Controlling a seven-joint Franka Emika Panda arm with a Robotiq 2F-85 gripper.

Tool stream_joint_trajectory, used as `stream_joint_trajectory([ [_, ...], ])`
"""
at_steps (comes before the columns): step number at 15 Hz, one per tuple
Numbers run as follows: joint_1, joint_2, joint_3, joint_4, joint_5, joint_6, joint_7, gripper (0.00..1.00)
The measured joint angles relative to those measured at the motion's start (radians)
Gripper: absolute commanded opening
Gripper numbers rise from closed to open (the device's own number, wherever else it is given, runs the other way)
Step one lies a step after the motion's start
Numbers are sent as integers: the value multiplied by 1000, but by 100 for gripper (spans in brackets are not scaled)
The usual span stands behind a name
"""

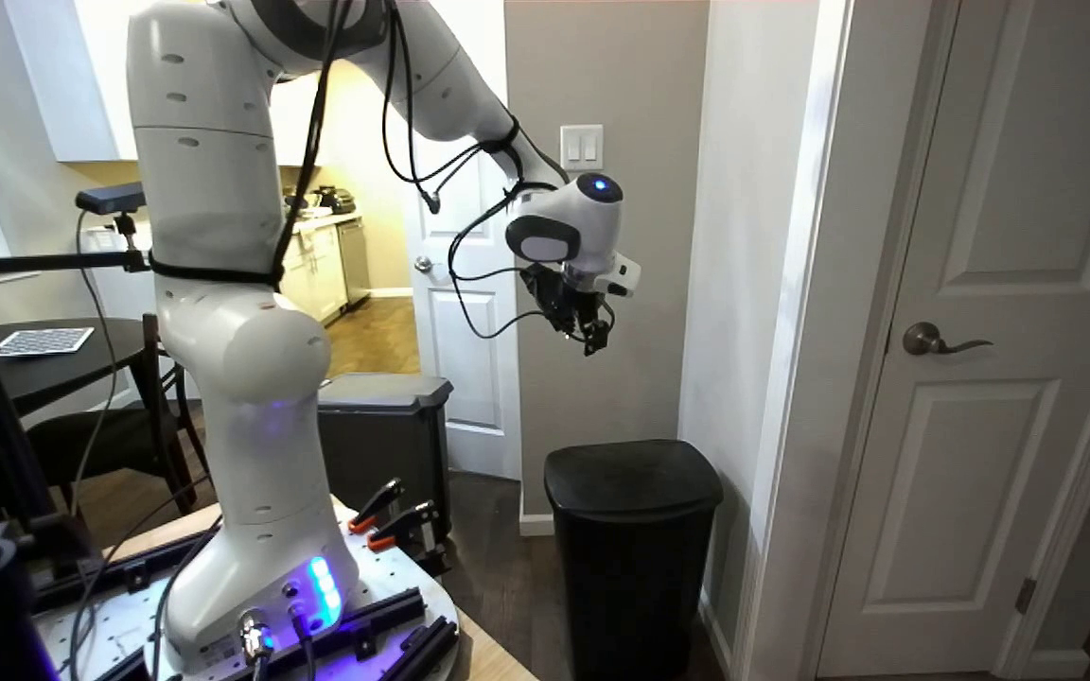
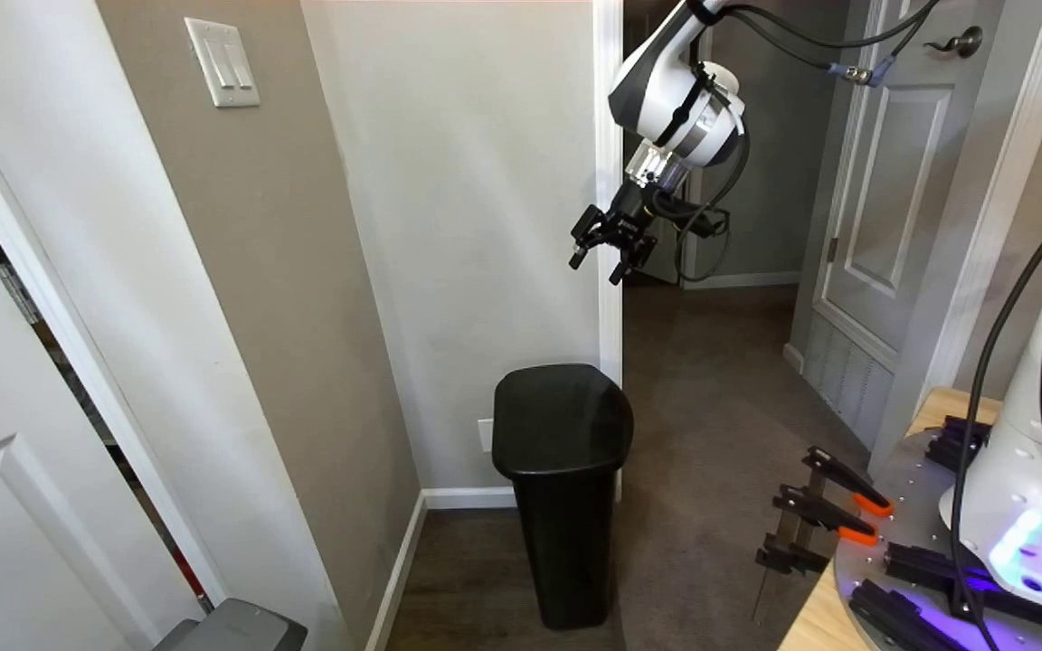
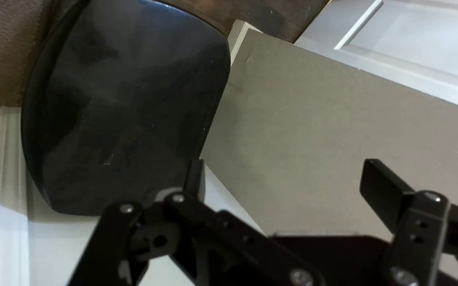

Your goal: Open the black trash can

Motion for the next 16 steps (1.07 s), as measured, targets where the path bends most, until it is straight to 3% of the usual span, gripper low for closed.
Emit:
stream_joint_trajectory([
  [3,-20,20,5,13,11,-5,-4,100],
  [6,-72,86,4,67,91,-44,-83,100],
  [11,-175,255,3,193,195,-146,-189,100],
  [16,-242,453,4,336,216,-213,-196,100],
])
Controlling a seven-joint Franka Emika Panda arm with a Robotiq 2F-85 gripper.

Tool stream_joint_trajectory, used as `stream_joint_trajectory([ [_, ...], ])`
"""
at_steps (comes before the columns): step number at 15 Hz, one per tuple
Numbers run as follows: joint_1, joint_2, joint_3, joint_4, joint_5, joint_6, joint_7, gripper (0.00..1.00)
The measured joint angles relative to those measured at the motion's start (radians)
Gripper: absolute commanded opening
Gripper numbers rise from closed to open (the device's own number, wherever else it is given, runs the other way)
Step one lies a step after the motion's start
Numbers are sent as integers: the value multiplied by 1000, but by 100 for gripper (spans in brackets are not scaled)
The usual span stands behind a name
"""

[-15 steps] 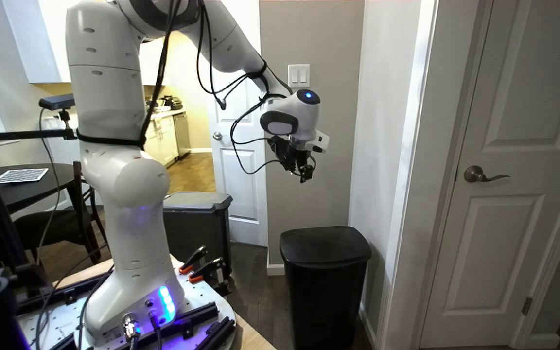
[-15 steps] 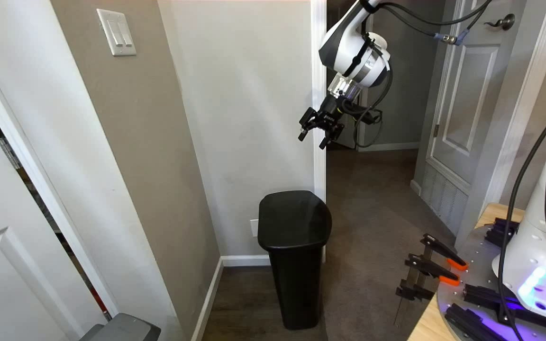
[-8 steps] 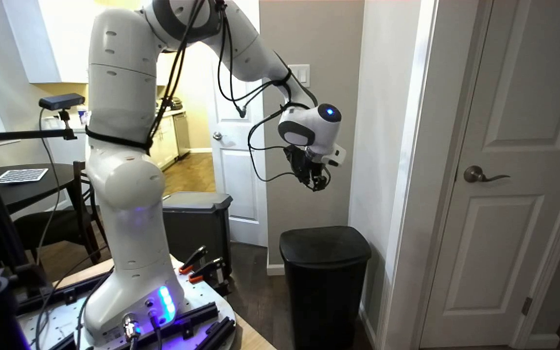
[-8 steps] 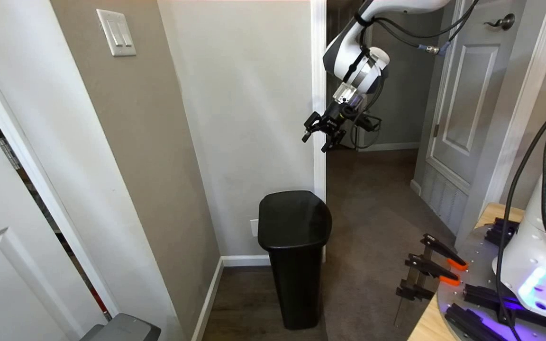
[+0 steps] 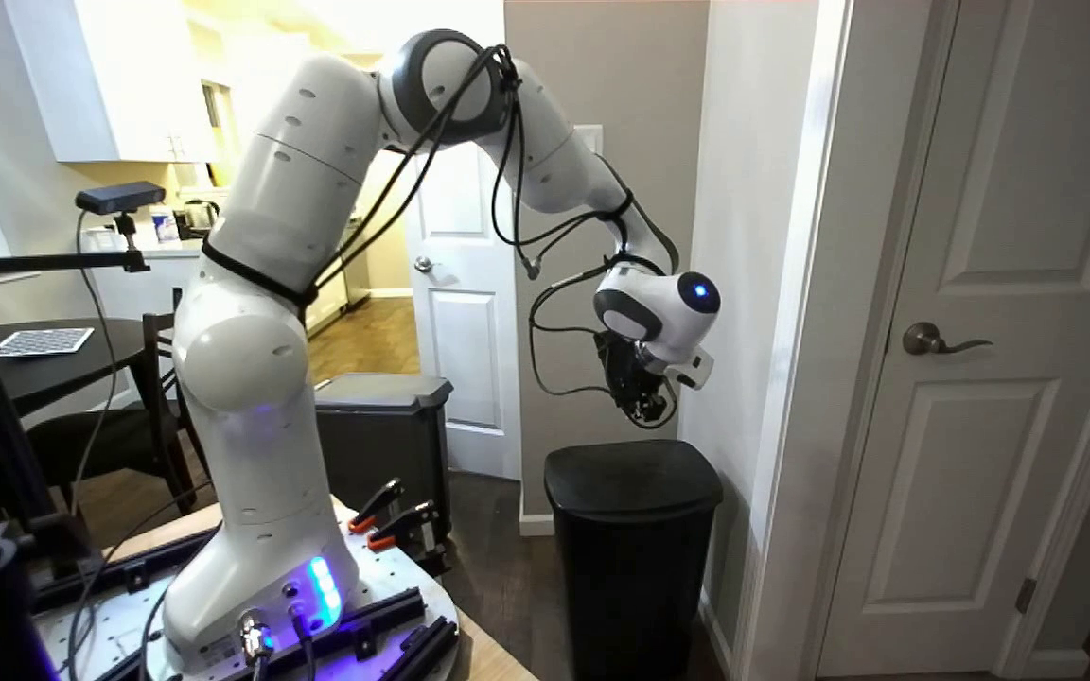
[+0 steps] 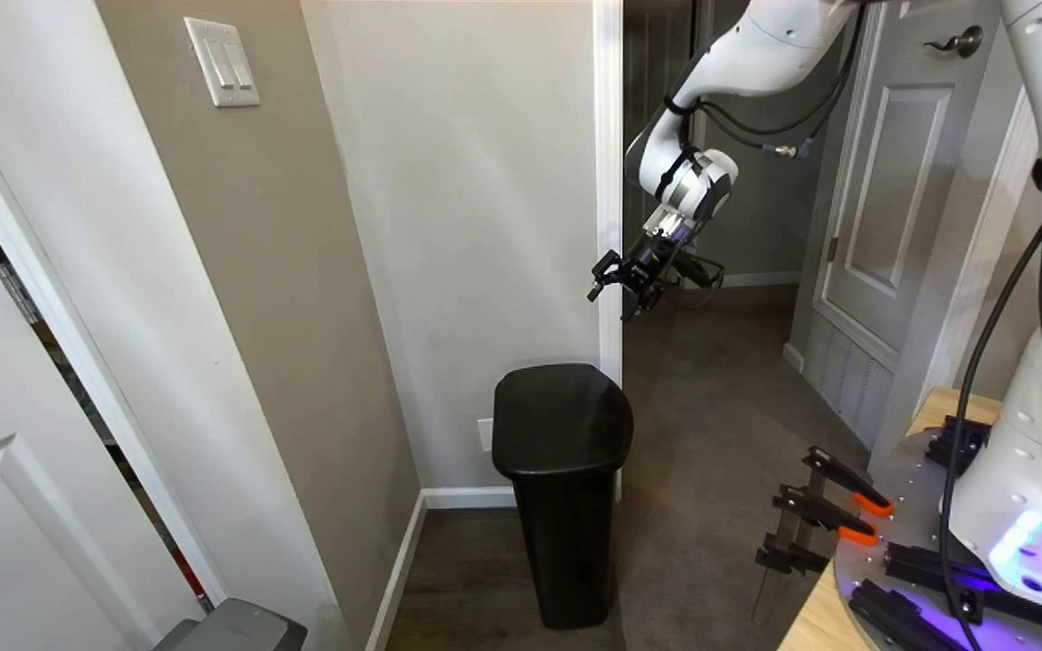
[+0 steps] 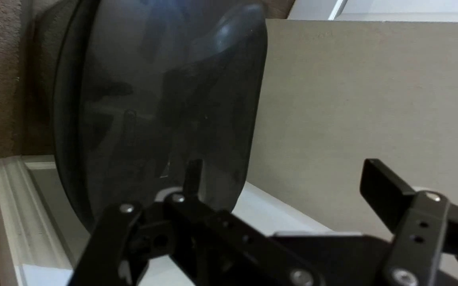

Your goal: Open the black trash can

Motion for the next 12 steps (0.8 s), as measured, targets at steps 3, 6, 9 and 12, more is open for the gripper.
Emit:
stream_joint_trajectory([
  [3,-34,128,5,97,21,-23,0,100],
  [6,-73,249,13,197,28,-47,0,100],
  [9,-100,347,19,284,29,-62,0,100],
  [12,-109,392,20,323,28,-67,0,100],
])
